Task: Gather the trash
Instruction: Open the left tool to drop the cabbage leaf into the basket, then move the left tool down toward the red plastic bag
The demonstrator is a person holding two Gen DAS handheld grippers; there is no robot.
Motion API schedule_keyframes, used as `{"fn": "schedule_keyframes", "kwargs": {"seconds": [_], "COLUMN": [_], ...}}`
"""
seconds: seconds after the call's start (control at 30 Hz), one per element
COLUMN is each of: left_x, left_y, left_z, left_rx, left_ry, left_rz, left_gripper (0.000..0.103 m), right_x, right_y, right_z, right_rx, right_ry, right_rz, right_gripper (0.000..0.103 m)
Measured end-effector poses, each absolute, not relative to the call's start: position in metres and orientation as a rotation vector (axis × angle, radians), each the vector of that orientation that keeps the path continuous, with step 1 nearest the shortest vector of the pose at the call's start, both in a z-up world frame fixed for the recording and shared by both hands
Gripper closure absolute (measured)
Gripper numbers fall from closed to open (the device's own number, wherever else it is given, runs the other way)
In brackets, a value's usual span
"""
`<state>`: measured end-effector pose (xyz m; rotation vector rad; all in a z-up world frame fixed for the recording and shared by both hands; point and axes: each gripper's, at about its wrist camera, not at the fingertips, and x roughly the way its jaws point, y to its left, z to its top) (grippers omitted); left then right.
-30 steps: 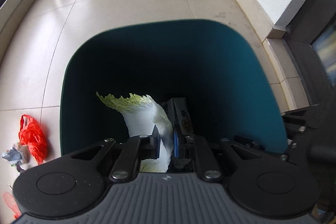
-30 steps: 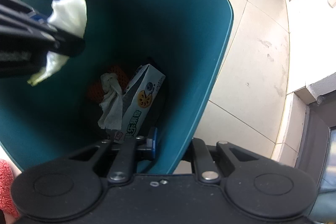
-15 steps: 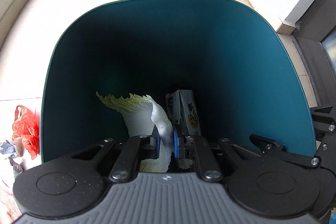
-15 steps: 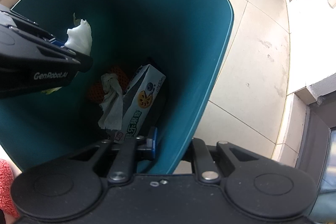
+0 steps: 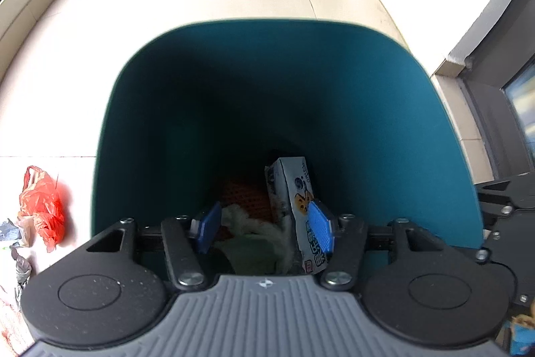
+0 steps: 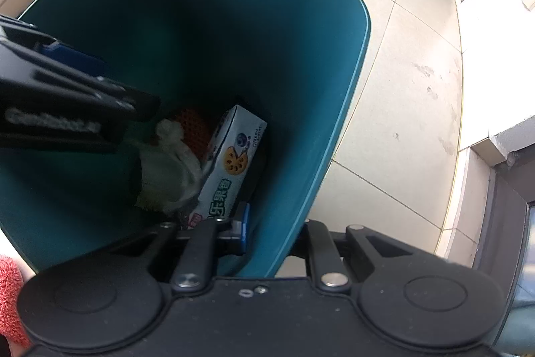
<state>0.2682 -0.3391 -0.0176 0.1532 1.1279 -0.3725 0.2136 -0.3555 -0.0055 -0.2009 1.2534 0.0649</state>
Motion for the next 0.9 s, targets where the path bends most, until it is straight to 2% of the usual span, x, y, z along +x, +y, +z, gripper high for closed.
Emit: {"fn": "schedule_keyframes", "kwargs": {"seconds": [0.57, 0.9], "left_x": [0.250, 0.258], "left_y": [-0.247, -0.173], "left_z": [0.079, 0.087], "left_rx": [0.105, 0.077], "left_ry": [0.995, 0.997], "left_rz": [-0.308, -0.189], "left_gripper": [0.046, 0.046], "right_x": [0.218, 0.221], "right_y": [-0.346, -0.339], "right_z": [-0.007, -0.011], "right_rx": [-0.238, -0.247], "right_ry": [1.272, 1.288], "right_rz": [0.074, 0.051], "right_gripper": [0.088, 0.091]}}
